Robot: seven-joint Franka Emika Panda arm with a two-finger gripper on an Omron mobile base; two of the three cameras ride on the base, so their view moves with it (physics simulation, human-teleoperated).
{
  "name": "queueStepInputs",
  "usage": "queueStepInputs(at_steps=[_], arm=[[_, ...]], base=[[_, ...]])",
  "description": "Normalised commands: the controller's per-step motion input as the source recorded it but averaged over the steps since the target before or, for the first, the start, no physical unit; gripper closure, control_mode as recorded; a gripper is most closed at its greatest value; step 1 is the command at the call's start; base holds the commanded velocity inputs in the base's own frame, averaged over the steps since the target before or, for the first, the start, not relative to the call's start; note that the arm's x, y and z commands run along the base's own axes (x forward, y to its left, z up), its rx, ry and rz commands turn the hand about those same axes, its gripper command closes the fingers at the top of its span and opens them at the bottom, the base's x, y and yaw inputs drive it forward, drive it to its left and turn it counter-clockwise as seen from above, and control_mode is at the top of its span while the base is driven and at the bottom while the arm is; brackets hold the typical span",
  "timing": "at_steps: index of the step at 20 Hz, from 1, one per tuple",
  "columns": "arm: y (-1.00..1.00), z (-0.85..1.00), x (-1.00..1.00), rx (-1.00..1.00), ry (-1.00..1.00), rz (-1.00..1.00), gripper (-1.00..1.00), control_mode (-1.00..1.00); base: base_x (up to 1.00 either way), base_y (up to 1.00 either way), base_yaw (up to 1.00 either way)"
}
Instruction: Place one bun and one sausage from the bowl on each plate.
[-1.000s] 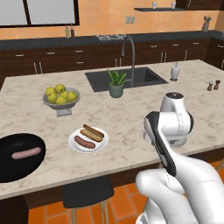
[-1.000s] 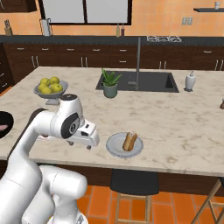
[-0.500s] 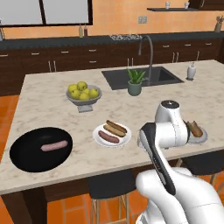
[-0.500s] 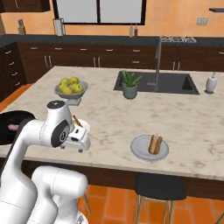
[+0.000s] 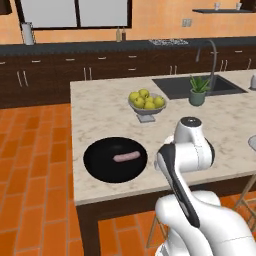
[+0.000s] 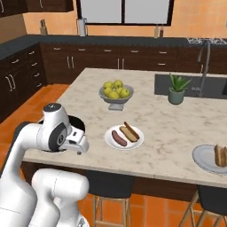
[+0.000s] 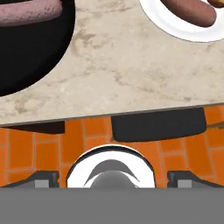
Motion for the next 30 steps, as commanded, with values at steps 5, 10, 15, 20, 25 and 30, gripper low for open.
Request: queueStepInputs(at_steps=[5,10,15,20,25,30], arm=[[0.02,0.01,0.11,-0.01,0.02,0.00,-1.00,-1.00],[0.37,0.11,0.91,-0.09,0.12,0.22,-1.00,-1.00],[0.39,0.01,1.00,-0.07,0.18,0.32,-1.00,-1.00],[0.18,-0.32,1.00,-0.26,0.15,0.51,-1.00,-1.00],[0.08,-0.57,0.98,-0.14,0.22,0.53,-1.00,-1.00],[0.44,-0.18,0.70,-0.06,0.02,0.22,-1.00,-1.00]], base=[[0.26,0.46,-0.02],[0.00,0.00,0.00],[0.00,0.00,0.00],[0.00,0.00,0.00],[0.00,0.00,0.00],[0.00,0.00,0.00]])
